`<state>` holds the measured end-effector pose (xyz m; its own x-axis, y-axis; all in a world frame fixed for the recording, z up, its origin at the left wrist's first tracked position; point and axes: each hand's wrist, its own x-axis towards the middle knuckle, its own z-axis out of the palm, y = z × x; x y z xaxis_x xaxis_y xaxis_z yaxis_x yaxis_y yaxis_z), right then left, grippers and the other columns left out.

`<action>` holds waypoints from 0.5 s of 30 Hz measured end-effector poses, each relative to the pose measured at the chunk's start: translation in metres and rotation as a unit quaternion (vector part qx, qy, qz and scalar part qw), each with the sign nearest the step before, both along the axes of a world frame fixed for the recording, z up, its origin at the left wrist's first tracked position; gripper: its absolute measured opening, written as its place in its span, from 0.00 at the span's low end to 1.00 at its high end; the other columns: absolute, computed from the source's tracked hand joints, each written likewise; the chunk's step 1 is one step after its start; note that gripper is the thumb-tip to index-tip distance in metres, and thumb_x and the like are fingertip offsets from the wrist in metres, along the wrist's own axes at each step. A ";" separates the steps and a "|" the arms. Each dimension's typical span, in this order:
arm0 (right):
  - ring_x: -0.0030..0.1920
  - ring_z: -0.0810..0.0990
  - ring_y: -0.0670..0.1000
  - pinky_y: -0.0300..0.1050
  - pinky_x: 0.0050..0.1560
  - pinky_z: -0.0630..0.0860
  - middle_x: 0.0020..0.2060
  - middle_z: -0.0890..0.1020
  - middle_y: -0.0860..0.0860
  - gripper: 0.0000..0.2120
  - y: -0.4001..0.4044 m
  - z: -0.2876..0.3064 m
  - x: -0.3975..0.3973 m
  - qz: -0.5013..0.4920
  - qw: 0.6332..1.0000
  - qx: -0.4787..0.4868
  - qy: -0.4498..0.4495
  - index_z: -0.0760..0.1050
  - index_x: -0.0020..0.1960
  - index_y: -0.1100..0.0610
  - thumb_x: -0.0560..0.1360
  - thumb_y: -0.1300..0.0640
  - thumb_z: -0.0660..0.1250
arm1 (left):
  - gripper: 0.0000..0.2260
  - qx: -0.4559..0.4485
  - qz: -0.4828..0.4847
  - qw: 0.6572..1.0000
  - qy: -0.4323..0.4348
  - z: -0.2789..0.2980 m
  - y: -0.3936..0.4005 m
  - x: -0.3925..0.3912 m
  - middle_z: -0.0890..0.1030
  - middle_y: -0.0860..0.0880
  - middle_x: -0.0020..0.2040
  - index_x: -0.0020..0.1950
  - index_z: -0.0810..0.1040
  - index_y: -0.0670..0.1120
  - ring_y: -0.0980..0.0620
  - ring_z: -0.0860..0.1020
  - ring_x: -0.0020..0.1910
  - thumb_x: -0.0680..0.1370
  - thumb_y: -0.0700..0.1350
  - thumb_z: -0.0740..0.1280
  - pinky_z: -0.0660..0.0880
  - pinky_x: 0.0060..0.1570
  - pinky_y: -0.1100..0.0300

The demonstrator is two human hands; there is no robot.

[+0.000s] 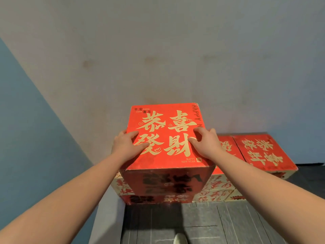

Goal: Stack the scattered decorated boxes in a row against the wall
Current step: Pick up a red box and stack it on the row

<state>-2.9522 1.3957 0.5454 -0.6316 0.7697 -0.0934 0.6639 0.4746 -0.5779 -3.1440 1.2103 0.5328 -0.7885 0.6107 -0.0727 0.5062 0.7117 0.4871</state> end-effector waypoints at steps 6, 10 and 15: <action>0.62 0.74 0.58 0.50 0.65 0.69 0.62 0.68 0.56 0.25 0.045 -0.021 -0.081 0.028 0.999 -0.034 0.005 0.67 0.71 0.51 0.77 0.46 0.64 | 0.32 -0.028 0.043 0.999 -0.010 -0.014 0.033 -0.061 0.64 0.44 0.73 0.72 0.68 0.52 0.43 0.64 0.71 0.71 0.64 0.68 0.62 0.69 0.48; 0.63 0.74 0.58 0.52 0.65 0.70 0.63 0.67 0.56 0.24 0.070 -0.034 -0.129 0.046 0.997 -0.055 0.009 0.66 0.72 0.52 0.78 0.47 0.64 | 0.32 -0.040 0.063 0.997 -0.016 -0.023 0.054 -0.101 0.63 0.44 0.74 0.73 0.67 0.53 0.43 0.63 0.72 0.71 0.64 0.68 0.63 0.69 0.47; 0.64 0.73 0.58 0.52 0.64 0.71 0.64 0.67 0.56 0.24 0.085 -0.052 -0.165 0.052 0.996 -0.074 -0.012 0.65 0.72 0.51 0.79 0.47 0.63 | 0.33 -0.057 0.069 0.995 -0.031 -0.043 0.066 -0.137 0.64 0.45 0.73 0.72 0.67 0.53 0.43 0.63 0.71 0.71 0.64 0.68 0.63 0.69 0.47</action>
<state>-3.1176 1.4804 0.4937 -0.7040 0.6764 -0.2164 0.6292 0.4528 -0.6317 -3.2808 1.2762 0.4895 -0.8562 0.4818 -0.1865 0.3716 0.8251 0.4255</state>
